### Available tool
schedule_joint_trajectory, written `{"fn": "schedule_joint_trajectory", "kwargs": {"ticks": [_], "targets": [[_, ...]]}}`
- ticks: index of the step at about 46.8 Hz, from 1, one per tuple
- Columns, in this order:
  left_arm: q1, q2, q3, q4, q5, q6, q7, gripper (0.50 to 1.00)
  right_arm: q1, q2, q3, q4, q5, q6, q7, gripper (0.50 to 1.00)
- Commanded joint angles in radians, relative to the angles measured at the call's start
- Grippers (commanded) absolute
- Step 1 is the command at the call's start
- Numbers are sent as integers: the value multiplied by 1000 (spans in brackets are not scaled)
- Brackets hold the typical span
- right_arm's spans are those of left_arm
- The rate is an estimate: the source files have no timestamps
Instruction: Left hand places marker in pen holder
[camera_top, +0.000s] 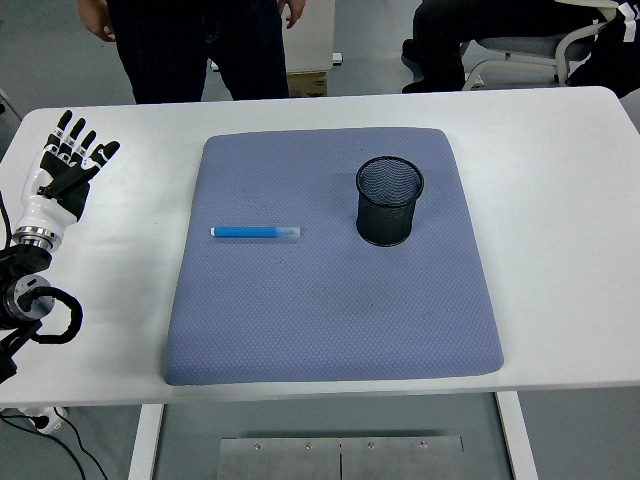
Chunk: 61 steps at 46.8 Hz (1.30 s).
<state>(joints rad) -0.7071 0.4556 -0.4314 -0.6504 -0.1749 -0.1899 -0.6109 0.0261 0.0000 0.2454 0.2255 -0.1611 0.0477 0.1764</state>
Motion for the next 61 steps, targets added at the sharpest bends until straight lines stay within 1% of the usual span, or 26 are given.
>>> {"fn": "schedule_joint_trajectory", "kwargs": {"ticks": [1, 14, 19, 39, 51, 61], "targets": [[3, 0, 0, 0, 0, 1, 0, 1000, 0, 0, 0, 0, 0, 0, 0, 1000], [3, 0, -1, 0, -3, 3, 0, 1000, 0, 0, 0, 0, 0, 0, 0, 1000], [3, -15, -3, 0, -5, 4, 0, 1000, -2, 0, 0, 0, 0, 0, 0, 1000], [5, -2, -3, 5, 8, 0, 0, 1000, 0, 0, 0, 0, 0, 0, 0, 1000], [21, -12, -7, 3, 8, -3, 0, 1000, 0, 0, 0, 0, 0, 0, 0, 1000], [5, -2, 2, 0, 11, 15, 0, 1000, 0, 0, 0, 0, 0, 0, 0, 1000]]}}
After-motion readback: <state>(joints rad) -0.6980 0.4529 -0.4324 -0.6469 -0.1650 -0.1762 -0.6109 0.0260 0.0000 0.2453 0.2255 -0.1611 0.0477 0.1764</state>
